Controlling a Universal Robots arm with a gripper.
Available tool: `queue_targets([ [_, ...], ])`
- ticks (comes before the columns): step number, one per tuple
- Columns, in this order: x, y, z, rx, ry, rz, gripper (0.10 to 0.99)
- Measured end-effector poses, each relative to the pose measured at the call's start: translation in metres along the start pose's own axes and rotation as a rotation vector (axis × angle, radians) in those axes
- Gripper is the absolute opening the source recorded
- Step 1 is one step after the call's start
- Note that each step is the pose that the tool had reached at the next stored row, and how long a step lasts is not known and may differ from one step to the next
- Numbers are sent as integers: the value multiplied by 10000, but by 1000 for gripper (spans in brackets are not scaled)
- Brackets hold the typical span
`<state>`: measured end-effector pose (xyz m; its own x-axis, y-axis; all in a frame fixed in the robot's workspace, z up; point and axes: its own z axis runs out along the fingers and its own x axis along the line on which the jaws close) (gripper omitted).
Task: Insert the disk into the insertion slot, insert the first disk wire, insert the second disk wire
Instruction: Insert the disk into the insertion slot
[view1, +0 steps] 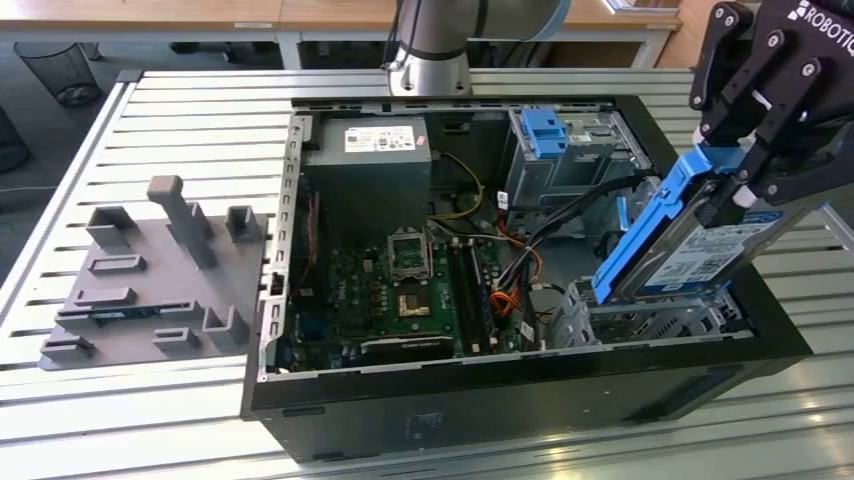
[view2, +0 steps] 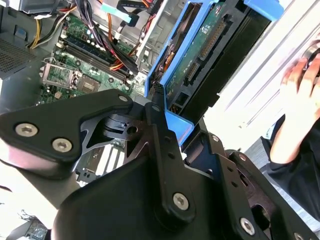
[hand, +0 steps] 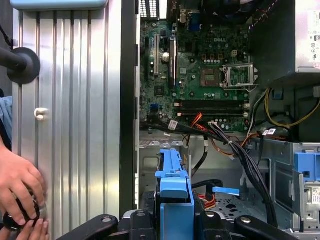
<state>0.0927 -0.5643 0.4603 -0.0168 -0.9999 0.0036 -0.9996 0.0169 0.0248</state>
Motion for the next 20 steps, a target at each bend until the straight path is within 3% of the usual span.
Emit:
queue_targets([
  [20,-99,-1,134,0,-2,-20,365],
])
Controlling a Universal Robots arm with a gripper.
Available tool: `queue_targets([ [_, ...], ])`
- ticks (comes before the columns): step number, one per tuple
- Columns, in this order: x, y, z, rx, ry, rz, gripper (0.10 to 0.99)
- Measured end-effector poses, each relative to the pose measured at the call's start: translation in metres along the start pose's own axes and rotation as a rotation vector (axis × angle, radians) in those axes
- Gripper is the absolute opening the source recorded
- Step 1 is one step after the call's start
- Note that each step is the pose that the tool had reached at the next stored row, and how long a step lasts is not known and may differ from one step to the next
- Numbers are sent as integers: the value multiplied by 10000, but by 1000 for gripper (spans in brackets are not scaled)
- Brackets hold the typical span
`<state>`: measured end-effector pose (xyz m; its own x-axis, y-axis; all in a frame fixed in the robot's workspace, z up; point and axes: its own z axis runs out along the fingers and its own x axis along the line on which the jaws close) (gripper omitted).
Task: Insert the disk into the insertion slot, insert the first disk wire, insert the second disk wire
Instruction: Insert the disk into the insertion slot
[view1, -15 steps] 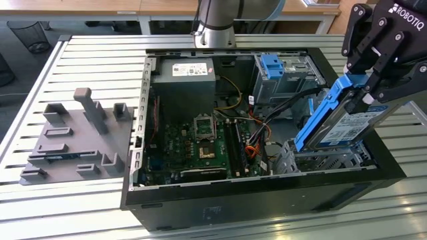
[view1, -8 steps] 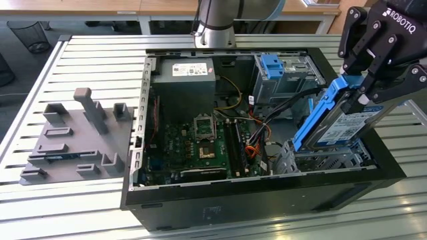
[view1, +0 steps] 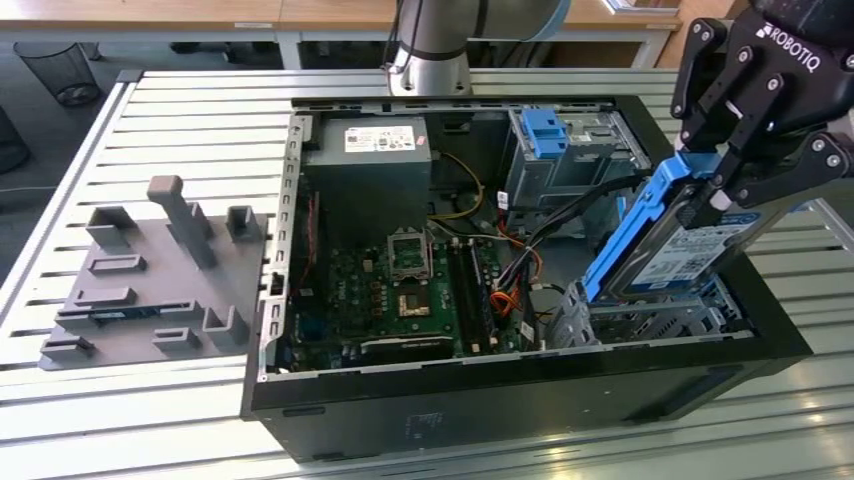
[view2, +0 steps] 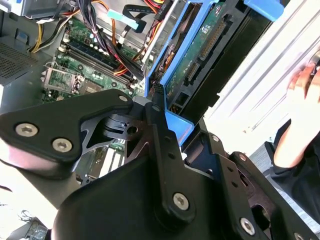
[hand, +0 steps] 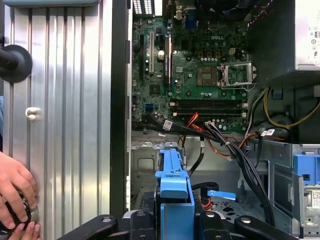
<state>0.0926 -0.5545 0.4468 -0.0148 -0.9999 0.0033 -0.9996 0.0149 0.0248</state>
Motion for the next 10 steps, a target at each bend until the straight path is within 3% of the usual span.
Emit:
queue_targets([
  [10,-24,-1,41,0,2,0,365],
])
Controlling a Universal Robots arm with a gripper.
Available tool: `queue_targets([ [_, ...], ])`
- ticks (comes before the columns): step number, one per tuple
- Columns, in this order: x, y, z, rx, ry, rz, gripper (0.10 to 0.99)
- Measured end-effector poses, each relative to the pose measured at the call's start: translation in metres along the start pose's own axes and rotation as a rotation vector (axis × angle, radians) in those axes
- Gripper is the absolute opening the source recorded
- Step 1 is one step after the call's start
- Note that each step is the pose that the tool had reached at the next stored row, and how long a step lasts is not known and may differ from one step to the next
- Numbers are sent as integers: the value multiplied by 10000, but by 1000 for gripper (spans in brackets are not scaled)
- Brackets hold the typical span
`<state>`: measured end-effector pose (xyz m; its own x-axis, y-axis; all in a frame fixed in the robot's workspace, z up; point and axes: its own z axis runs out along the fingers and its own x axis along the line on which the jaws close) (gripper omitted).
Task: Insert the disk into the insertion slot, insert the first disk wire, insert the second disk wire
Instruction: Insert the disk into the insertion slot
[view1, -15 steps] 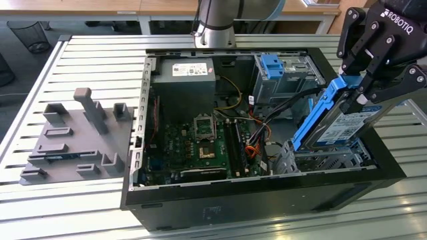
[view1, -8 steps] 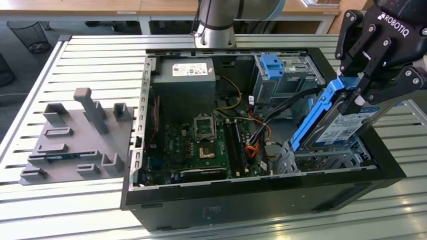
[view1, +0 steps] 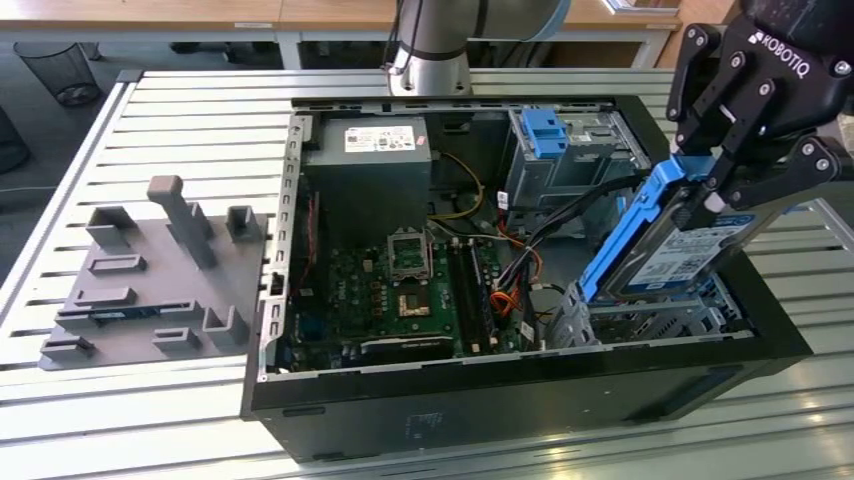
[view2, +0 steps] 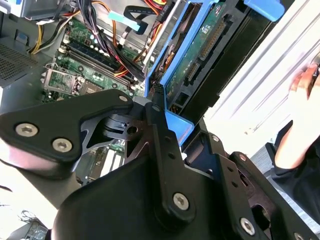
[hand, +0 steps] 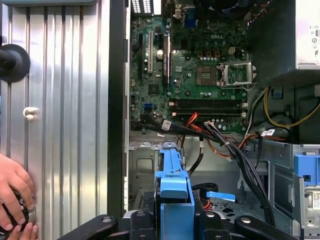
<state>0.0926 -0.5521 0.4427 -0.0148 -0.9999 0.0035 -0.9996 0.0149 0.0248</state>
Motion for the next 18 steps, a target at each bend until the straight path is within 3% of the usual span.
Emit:
queue_targets([
  [18,-5,-3,118,1,1,3,365],
])
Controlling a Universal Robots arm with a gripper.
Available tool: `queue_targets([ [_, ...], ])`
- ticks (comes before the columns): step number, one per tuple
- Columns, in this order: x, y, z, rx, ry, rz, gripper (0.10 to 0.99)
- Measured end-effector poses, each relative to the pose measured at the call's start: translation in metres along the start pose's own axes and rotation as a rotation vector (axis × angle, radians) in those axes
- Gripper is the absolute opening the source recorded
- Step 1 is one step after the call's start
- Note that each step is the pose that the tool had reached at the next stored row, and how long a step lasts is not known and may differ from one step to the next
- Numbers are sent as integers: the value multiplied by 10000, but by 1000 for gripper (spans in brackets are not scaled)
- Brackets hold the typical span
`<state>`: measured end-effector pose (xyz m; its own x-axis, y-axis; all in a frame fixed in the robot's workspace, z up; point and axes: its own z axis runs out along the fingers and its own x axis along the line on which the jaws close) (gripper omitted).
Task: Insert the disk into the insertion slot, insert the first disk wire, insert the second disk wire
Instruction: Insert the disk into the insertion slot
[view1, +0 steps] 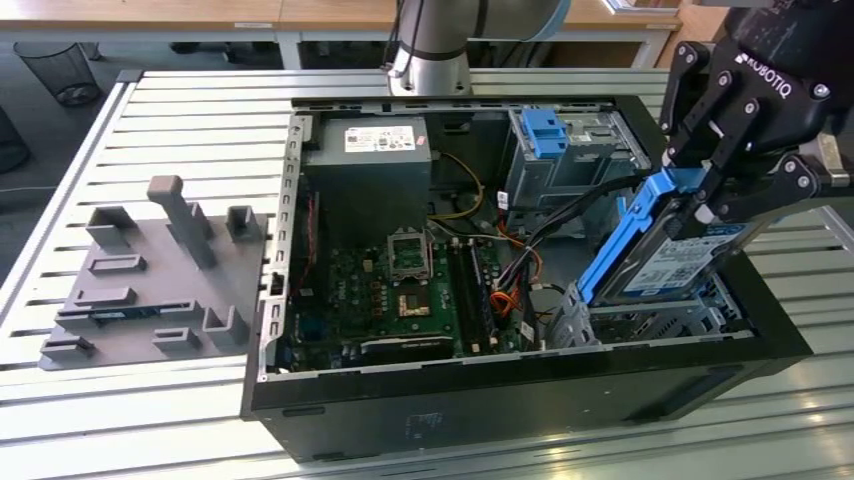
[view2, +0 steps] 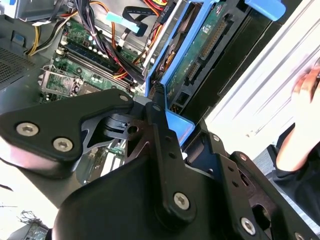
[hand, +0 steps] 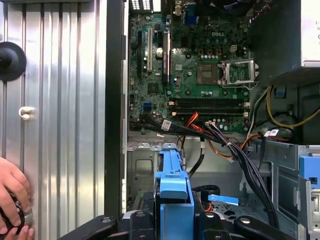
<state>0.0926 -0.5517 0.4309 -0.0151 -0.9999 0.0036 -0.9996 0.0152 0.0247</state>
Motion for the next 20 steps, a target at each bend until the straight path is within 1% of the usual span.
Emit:
queue_targets([
  [20,-1,-4,159,0,0,0,365],
])
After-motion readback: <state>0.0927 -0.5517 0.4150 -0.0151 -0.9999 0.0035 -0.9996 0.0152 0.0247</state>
